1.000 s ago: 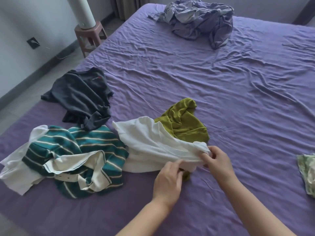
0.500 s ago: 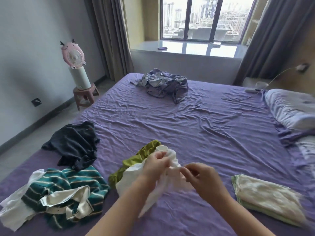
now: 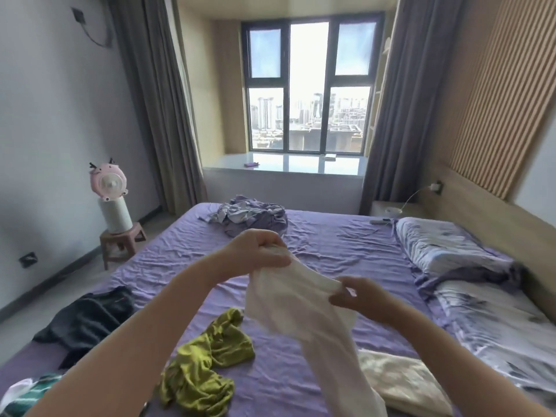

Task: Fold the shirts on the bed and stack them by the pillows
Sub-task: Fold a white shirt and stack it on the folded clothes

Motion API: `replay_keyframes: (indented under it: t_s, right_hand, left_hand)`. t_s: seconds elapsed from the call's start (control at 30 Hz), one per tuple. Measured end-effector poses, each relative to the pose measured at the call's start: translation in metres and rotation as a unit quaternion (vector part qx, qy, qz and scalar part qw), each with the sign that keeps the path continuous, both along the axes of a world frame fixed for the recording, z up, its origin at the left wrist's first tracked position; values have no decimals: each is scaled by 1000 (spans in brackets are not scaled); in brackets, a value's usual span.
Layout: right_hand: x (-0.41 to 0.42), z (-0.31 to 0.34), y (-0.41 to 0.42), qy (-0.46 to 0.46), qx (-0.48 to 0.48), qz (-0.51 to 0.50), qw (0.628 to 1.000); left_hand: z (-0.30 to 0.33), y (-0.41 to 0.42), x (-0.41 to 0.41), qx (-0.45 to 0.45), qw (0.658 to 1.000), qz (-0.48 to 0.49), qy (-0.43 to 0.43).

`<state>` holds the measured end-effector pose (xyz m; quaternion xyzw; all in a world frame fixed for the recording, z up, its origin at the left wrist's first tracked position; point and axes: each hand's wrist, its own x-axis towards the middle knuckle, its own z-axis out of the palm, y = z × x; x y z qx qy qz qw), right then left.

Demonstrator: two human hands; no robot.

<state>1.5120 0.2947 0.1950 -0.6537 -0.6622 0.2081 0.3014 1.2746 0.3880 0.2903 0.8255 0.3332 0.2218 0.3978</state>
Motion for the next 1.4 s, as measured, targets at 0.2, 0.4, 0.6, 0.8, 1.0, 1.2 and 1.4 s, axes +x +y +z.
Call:
replay_keyframes:
  t_s: [0.2,0.4,0.6,0.8,1.0,1.2,1.4]
  right_hand:
    - [43,63,-41,104,50,-85,990]
    - [55,107,-58,78,84,-93,989]
    - [35,111,-52,-69,155,-125,978]
    - [-6,115,-53,129,109,-41,985]
    - [-2,98,-58,27,171,26,984]
    - [-2,113,-38,42,243,-70,967]
    - [1,140,-24,62,166,-65,982]
  left_hand:
    - [22,-13,12,96,995,-17,19]
    - [17,-25,27,66,997,21,21]
    - [18,-43,59,-220,959,86,-157]
    - [25,-58,99,-358,894,93,-253]
    - [32,-53,100,-348,885,110,-288]
    - [34,-46,93,-235,939,122,-221]
    - [31,-43,78,-164,964,-17,-211]
